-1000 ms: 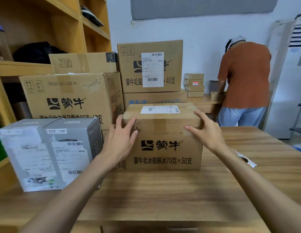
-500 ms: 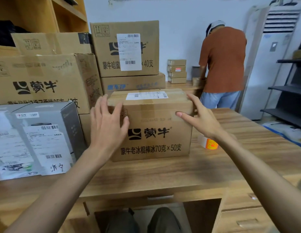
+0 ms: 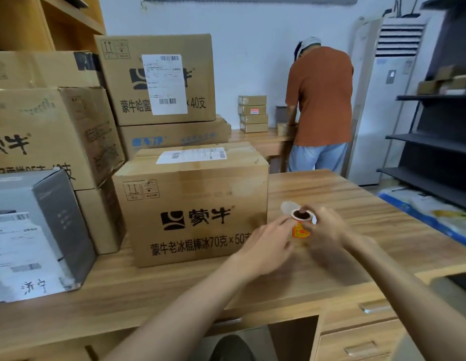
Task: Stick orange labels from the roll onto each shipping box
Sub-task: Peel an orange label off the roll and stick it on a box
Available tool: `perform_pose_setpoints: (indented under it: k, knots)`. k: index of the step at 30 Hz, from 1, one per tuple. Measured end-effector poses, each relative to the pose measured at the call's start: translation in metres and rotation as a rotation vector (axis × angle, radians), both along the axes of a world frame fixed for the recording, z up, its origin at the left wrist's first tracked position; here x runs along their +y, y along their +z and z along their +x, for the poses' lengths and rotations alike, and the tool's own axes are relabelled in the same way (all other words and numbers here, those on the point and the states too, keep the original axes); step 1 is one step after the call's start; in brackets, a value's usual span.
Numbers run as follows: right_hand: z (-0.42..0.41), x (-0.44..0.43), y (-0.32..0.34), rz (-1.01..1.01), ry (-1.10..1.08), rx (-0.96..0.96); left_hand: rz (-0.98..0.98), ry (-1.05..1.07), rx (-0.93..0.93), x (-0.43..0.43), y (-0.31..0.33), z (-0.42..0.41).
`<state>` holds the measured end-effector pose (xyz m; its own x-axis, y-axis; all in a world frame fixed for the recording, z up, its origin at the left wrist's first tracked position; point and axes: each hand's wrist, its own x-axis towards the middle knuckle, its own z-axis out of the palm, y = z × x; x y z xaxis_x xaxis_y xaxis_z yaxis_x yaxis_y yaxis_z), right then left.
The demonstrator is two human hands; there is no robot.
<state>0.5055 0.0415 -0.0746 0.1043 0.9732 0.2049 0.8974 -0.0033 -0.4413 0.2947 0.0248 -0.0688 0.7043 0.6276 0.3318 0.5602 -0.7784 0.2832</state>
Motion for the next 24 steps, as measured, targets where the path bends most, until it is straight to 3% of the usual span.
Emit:
perform_pose_setpoints:
  k: [6, 15, 24]
  knots:
    - [0.015, 0.005, -0.006, -0.002, 0.016, -0.035, -0.273, 0.001, -0.197, 0.035, -0.018, 0.049]
    - [0.026, 0.005, -0.017, 0.074, 0.085, -0.128, -0.226, 0.119, -0.225, 0.062, -0.038, 0.062]
    - [0.048, -0.026, -0.018, 0.102, 0.109, -0.063, -0.190, 0.018, -0.254, 0.045, -0.040, 0.060]
